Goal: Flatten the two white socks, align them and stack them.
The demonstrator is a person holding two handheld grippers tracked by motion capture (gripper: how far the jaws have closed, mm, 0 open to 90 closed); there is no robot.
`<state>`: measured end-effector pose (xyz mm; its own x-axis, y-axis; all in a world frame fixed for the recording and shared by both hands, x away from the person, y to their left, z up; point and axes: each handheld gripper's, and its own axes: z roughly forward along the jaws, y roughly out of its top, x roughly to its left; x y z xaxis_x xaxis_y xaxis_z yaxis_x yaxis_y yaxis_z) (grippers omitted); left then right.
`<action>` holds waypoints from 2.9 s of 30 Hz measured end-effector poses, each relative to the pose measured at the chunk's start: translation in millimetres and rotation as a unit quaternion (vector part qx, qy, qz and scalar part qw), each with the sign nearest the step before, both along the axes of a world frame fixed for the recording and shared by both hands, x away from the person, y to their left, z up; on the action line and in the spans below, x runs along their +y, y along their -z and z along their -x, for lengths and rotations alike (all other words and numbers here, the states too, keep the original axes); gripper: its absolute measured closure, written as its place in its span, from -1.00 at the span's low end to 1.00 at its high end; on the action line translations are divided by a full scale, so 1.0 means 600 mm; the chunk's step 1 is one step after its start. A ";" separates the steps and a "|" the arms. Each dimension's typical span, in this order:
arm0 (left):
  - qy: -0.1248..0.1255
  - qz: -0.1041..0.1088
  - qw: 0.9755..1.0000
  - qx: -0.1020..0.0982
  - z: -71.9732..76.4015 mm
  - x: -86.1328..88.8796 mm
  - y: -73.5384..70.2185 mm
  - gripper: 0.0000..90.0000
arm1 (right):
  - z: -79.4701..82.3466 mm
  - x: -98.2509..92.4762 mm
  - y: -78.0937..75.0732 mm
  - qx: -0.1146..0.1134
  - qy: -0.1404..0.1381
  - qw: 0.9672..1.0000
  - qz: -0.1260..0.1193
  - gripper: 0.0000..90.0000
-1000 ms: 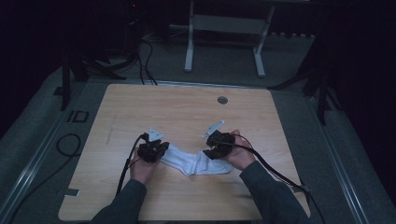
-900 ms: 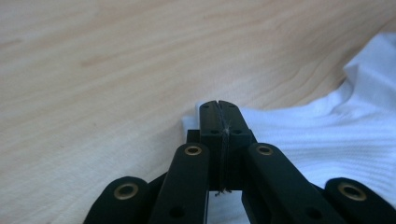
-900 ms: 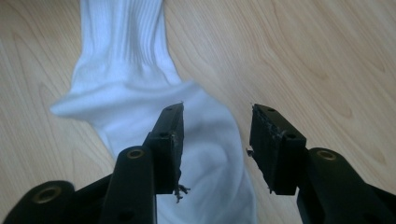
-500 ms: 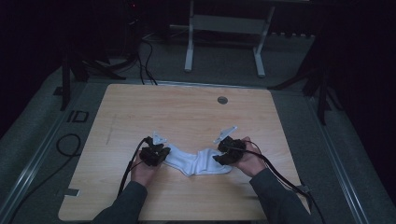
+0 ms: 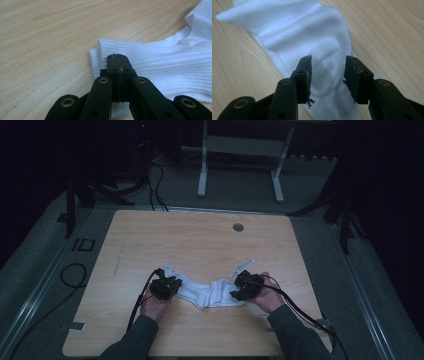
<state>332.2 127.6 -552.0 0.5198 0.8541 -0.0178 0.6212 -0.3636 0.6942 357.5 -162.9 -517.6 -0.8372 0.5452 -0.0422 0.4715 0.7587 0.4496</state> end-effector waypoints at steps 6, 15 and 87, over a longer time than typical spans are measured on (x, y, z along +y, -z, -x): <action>-0.001 -0.002 1.000 0.000 0.002 0.000 0.000 1.00 | -0.003 -0.002 0.008 0.006 0.008 1.000 -0.004 0.29; -0.002 -0.001 1.000 -0.002 0.004 0.000 0.001 1.00 | -0.013 -0.001 0.015 0.014 0.025 1.000 -0.010 0.39; 0.005 0.023 1.000 0.002 0.013 0.004 -0.005 0.70 | -0.028 -0.079 -0.043 -0.022 0.084 0.996 -0.021 0.22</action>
